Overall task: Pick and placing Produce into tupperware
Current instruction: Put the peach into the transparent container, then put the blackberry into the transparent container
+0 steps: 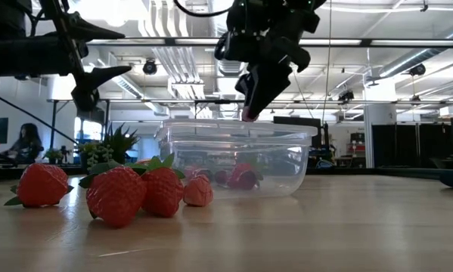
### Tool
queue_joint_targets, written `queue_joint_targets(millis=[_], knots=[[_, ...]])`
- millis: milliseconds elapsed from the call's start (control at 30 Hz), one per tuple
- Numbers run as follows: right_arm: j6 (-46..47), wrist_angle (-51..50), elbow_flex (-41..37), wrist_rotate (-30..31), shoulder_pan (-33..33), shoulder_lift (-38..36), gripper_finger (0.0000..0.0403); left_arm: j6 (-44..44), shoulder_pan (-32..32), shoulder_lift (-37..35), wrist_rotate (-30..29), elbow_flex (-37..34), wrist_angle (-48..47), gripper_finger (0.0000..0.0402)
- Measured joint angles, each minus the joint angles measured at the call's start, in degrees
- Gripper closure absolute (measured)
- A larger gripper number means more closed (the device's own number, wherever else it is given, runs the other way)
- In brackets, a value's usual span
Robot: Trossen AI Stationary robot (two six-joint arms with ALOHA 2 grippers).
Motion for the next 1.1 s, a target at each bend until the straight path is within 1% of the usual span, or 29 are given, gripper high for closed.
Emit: queue_joint_targets(millis=[100,233,333,367,467,500,600,700,767,833,867,933,1033,1100], knots=[[2.4,-0.3,0.0,0.1,2.5,0.6,0.0287,0.4,0.0,0.9,0.0,0.0,0.0,0.0164],[6.5,1.3,0.0,2.2,5.1,1.8,0.028,0.5,0.0,2.6,0.1,0.0,-0.1,0.0164],[7.1,4.2,0.0,3.1,6.3,3.1,0.0255,0.5,0.0,4.0,1.6,0.0,-0.1,0.0164],[8.1,4.6,0.0,4.2,6.6,3.5,0.0244,0.5,0.0,4.4,2.2,0.0,-0.2,0.0164],[13.8,3.1,1.0,8.0,6.7,4.6,0.0204,0.5,0.0,5.7,3.8,0.0,-0.1,0.0164],[16.3,1.8,1.6,9.0,6.3,4.9,0.0192,0.5,0.0,6.1,4.4,0.0,0.0,0.0164],[21.9,-1.9,4.3,9.6,4.5,5.7,0.0161,0.4,0.0,6.8,6.0,0.0,0.0,0.0164],[30.8,-5.0,7.9,8.9,1.0,6.7,0.0145,0.4,0.0,7.4,6.7,0.1,0.1,0.0164],[37.4,-6.8,10.4,6.4,-2.1,8.1,0.0144,0.4,0.0,7.5,6.8,0.2,0.2,0.0164],[41.5,-8.4,12.7,2.0,-5.3,10.3,0.0147,0.4,0.0,7.5,6.7,0.2,0.4,0.0164],[42.7,-9.7,14.0,0.7,-6.6,11.8,0.0149,0.4,0.0,7.5,6.7,0.2,0.4,0.0164],[43.5,-15.1,16.9,0.6,-8.2,15.3,0.0155,0.4,0.0,7.6,6.7,0.2,0.4,0.0164],[43.5,-24.5,21.9,0.2,-9.0,21.2,0.0161,0.4,0.0,7.6,6.7,0.2,0.4,0.0164],[42.3,-29.1,25.1,0.0,-9.0,24.9,0.0164,0.4,0.0,7.6,6.7,0.2,0.3,0.0164]])
